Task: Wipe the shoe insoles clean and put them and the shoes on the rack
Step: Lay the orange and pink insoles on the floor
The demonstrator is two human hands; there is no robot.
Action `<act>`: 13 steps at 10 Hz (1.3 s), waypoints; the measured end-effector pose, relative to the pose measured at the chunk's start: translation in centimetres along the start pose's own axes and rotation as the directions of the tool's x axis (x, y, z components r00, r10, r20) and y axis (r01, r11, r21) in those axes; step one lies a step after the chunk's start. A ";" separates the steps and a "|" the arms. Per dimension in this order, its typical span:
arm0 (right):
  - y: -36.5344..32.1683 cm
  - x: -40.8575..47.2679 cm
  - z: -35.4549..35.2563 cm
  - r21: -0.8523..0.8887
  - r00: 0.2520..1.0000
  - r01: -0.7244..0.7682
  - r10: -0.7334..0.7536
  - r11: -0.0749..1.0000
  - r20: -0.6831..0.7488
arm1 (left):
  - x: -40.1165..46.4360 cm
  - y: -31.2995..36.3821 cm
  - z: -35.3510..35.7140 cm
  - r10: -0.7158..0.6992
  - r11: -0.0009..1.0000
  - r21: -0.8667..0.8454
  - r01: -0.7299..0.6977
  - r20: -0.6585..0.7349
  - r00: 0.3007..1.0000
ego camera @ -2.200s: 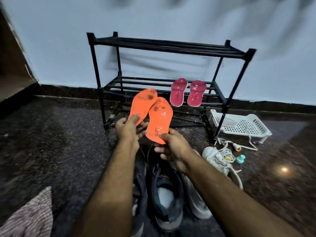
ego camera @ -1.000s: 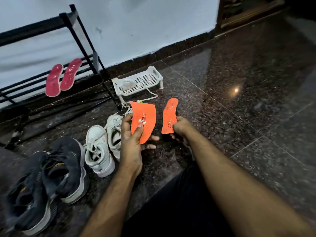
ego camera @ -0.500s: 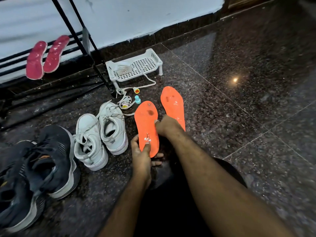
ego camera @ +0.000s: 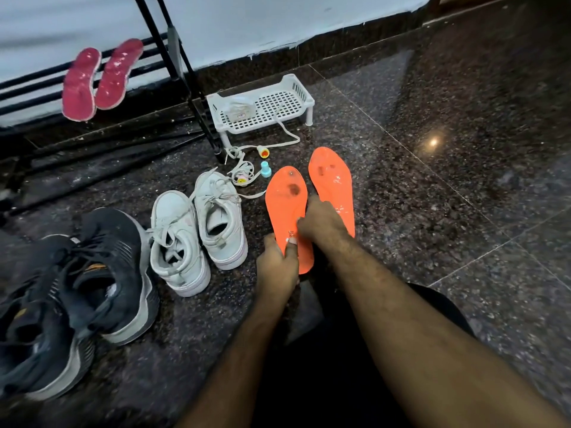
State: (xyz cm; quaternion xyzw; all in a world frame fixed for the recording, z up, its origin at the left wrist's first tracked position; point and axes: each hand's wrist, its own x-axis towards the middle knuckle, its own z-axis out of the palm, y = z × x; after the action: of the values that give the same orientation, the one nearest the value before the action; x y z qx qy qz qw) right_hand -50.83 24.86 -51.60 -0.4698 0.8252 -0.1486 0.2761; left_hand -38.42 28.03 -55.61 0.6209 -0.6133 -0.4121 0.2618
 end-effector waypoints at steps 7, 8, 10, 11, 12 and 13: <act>-16.5 -8.2 0.3 -0.308 0.803 0.510 -0.573 0.803 -0.165 | 2.5 1.9 -27.0 0.335 0.934 0.254 -0.250 -0.384 0.861; -20.8 -7.3 0.9 -0.322 0.785 0.548 -0.608 0.772 -0.122 | 5.1 2.1 -30.4 0.308 0.950 0.203 -0.239 -0.454 0.836; -28.2 -1.1 0.0 -0.451 0.681 0.619 -0.725 0.643 -0.100 | 13.4 2.7 -35.8 0.325 0.945 0.153 -0.291 -0.560 0.762; -32.0 3.4 -1.4 -0.523 0.620 0.614 -0.771 0.592 -0.145 | 18.8 3.1 -37.5 0.457 0.889 0.306 -0.341 -0.532 0.713; -36.0 8.9 -2.2 -0.499 0.652 0.558 -0.722 0.663 -0.230 | 24.5 4.6 -38.2 0.514 0.848 0.403 -0.344 -0.473 0.716; -39.4 13.6 -2.2 -0.339 0.757 0.484 -0.581 0.806 -0.300 | 30.0 5.5 -38.4 0.428 0.887 0.383 -0.257 -0.476 0.768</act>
State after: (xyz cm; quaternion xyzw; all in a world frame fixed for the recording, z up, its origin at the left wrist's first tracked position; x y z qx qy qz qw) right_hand -30.37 -7.11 -34.26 -0.6769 0.7052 -0.2106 -0.0072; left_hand -12.13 -8.78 -36.67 0.6202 -0.6706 -0.0650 0.4019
